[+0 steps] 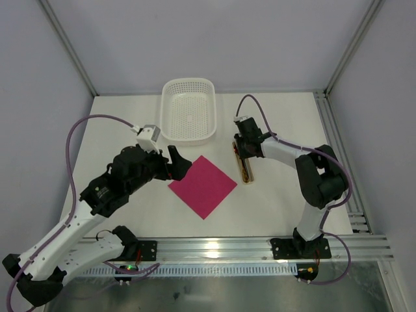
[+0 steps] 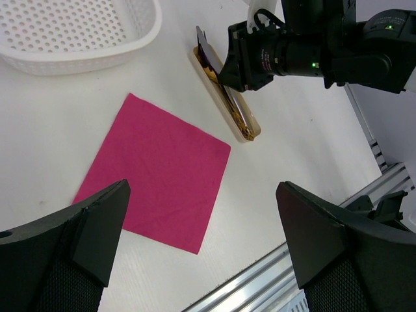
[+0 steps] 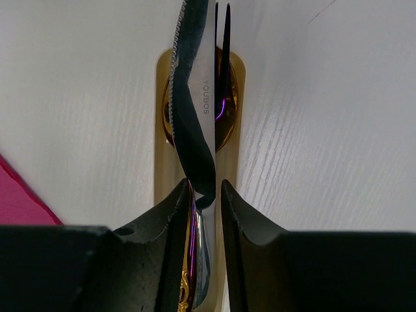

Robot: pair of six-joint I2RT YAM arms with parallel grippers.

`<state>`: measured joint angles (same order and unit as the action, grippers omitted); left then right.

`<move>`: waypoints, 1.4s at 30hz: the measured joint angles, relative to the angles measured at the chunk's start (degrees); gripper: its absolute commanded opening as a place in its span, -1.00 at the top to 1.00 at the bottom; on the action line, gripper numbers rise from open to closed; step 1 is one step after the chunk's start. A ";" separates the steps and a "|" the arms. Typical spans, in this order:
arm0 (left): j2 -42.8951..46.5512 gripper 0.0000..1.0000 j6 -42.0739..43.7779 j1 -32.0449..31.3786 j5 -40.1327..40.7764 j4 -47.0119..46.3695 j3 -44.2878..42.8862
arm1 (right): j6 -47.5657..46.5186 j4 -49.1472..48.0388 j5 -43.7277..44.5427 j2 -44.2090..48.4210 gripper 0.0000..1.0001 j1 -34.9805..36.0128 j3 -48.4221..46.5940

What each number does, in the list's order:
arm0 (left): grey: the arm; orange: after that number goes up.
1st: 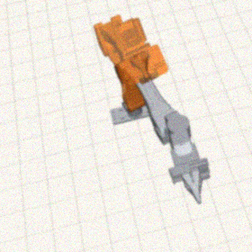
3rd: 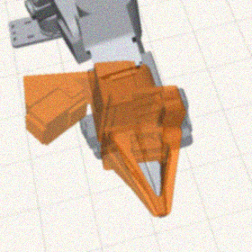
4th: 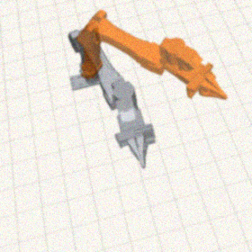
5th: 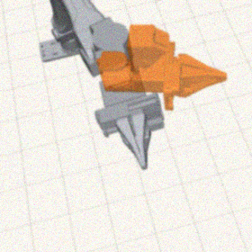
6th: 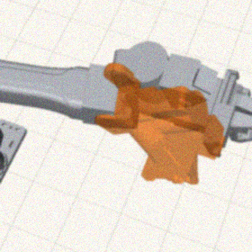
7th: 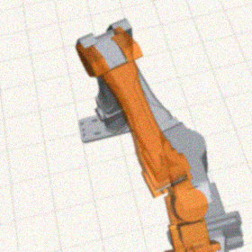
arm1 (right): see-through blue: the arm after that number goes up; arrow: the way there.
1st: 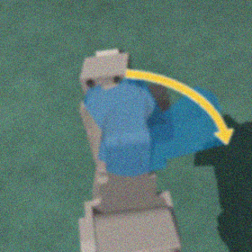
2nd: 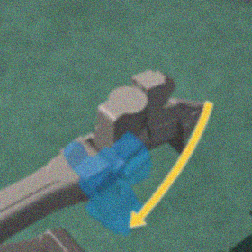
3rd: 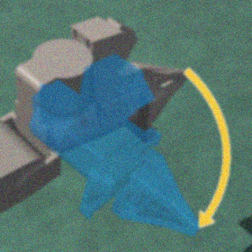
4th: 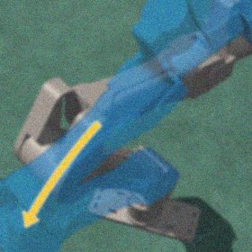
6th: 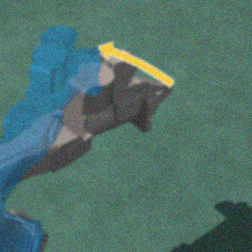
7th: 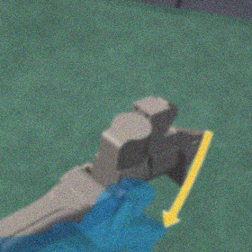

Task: Place the utensils on the paper napkin and roll it up

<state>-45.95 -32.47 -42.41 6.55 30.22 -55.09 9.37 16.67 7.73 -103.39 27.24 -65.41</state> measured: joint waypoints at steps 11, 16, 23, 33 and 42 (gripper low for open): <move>-0.09 -0.99 1.49 0.07 -1.84 -1.53 1.57 | -0.74 -1.33 0.02 -0.50 0.92 -0.02 0.87; -0.92 -0.99 1.53 0.07 -2.73 -2.34 2.34 | -1.22 -1.29 -0.28 -0.48 0.92 -0.02 0.87; -2.82 -0.99 1.38 1.22 -1.86 -2.69 3.06 | -1.79 2.51 -0.31 -0.24 0.92 -0.02 -0.81; -8.63 -0.99 -0.94 16.31 -8.83 1.97 2.27 | 1.99 11.80 -1.20 4.96 0.92 0.09 -7.34; -8.90 -0.99 -1.55 24.61 -13.64 4.92 2.27 | 14.08 12.52 -1.11 7.65 0.92 11.89 -7.89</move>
<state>-54.85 -34.02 -17.80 -7.09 35.14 -52.82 23.44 29.19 6.61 -95.74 39.13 -73.30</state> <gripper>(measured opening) 0.995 0.149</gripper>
